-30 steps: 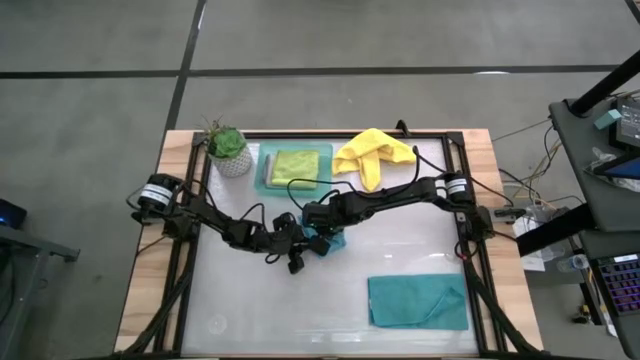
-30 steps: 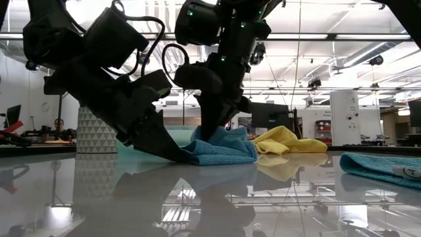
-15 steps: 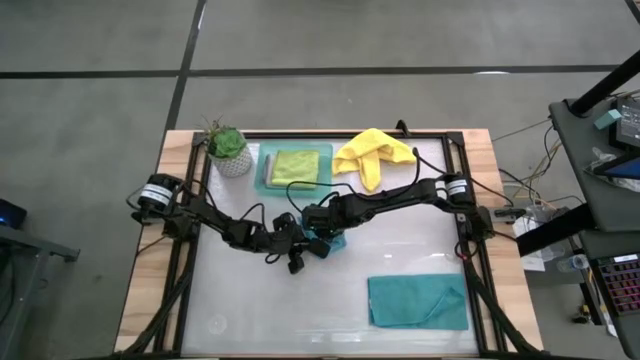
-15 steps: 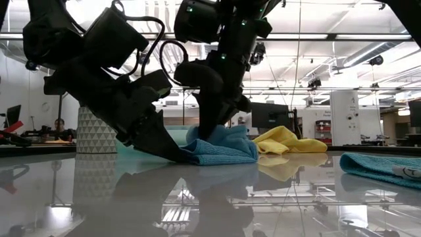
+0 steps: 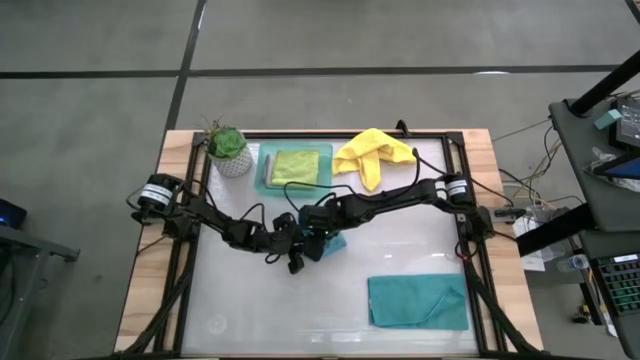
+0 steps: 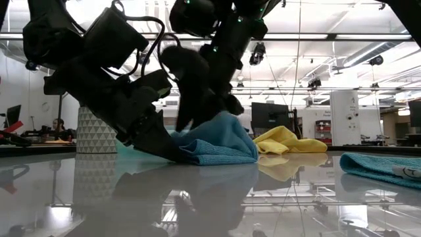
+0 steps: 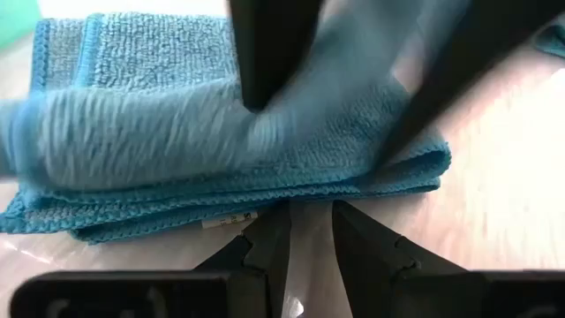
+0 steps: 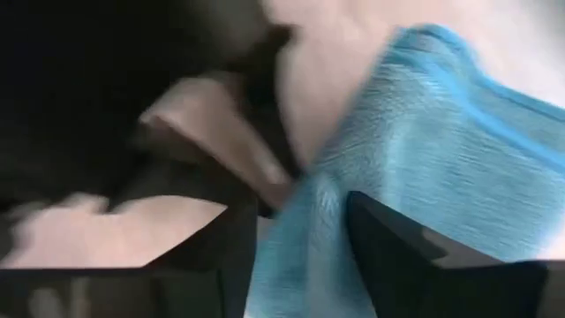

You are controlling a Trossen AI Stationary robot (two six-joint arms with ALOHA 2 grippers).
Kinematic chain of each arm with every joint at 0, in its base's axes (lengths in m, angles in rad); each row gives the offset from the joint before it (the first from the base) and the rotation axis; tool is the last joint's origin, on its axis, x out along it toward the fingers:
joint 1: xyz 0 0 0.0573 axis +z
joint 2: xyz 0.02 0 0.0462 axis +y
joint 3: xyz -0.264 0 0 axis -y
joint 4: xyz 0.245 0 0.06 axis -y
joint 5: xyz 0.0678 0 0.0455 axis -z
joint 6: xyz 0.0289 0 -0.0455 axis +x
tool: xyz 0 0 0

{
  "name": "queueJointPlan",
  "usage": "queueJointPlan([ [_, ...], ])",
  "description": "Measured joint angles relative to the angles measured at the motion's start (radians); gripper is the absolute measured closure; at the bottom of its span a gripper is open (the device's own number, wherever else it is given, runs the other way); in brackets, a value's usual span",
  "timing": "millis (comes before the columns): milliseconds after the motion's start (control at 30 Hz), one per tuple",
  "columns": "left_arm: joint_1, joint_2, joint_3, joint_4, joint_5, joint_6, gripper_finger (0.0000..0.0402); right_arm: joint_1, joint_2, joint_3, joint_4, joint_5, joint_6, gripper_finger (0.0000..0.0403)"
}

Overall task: Fold microfiber towels
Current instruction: Fold the top blue microfiber towel

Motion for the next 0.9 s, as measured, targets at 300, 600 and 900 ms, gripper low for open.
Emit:
queueJointPlan([
  [300, 0.000, 0.000, 0.000, 0.000, 0.000, 0.000, 0.0325, 0.001, -0.006, 0.000, 0.011, -0.006, -0.026, 0.0202],
  [600, 0.000, 0.000, 0.000, 0.000, 0.012, 0.000, 0.0325, 0.023, -0.097, -0.001, -0.173, 0.011, -0.145, 0.0202],
  [900, 0.000, 0.000, -0.001, 0.000, 0.021, 0.000, 0.0325, 0.073, -0.070, -0.019, -0.160, 0.081, -0.144, 0.0220],
])
